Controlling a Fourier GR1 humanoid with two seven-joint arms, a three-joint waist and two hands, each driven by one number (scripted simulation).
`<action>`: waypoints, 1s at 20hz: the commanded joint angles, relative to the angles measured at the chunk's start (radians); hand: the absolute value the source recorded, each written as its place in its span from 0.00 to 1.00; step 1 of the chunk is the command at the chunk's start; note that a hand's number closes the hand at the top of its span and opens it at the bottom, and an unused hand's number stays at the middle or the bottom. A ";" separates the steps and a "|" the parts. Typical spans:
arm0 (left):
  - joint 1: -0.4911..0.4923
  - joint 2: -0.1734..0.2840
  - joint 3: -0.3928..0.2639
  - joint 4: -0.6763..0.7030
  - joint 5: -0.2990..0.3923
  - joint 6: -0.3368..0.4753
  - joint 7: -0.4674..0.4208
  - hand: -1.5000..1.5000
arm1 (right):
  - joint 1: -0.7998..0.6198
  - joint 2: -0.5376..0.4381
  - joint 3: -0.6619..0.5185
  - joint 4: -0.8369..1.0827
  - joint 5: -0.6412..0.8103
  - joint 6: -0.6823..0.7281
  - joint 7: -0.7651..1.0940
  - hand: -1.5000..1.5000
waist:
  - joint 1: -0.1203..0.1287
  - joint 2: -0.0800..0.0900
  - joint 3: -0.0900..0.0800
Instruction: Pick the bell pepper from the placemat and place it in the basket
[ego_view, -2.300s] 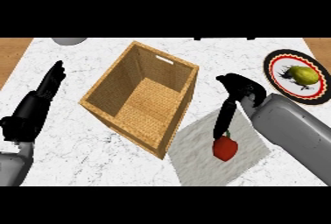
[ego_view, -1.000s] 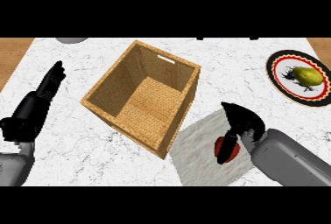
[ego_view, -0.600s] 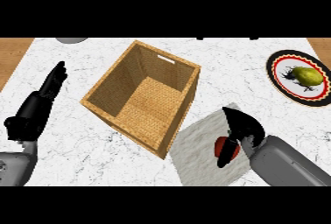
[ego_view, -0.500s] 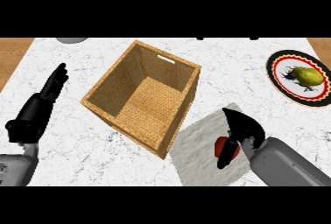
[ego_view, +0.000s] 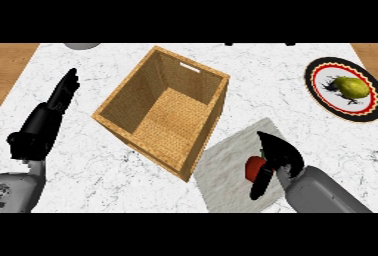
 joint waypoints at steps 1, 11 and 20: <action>-0.051 0.012 0.042 0.063 0.017 -0.046 -0.009 0.50 | 0.026 0.060 -0.006 0.096 0.061 -0.008 0.048 0.00 | 0.000 0.003 0.000; -0.017 -0.014 0.056 0.035 -0.023 -0.053 -0.020 0.50 | 0.104 0.067 -0.036 0.091 0.180 0.019 -0.088 1.00 | -0.003 0.002 0.000; -0.049 -0.061 -0.004 -0.023 -0.037 -0.063 0.020 0.50 | -0.211 0.016 -0.005 0.139 0.284 0.166 -0.431 1.00 | 0.105 0.034 0.004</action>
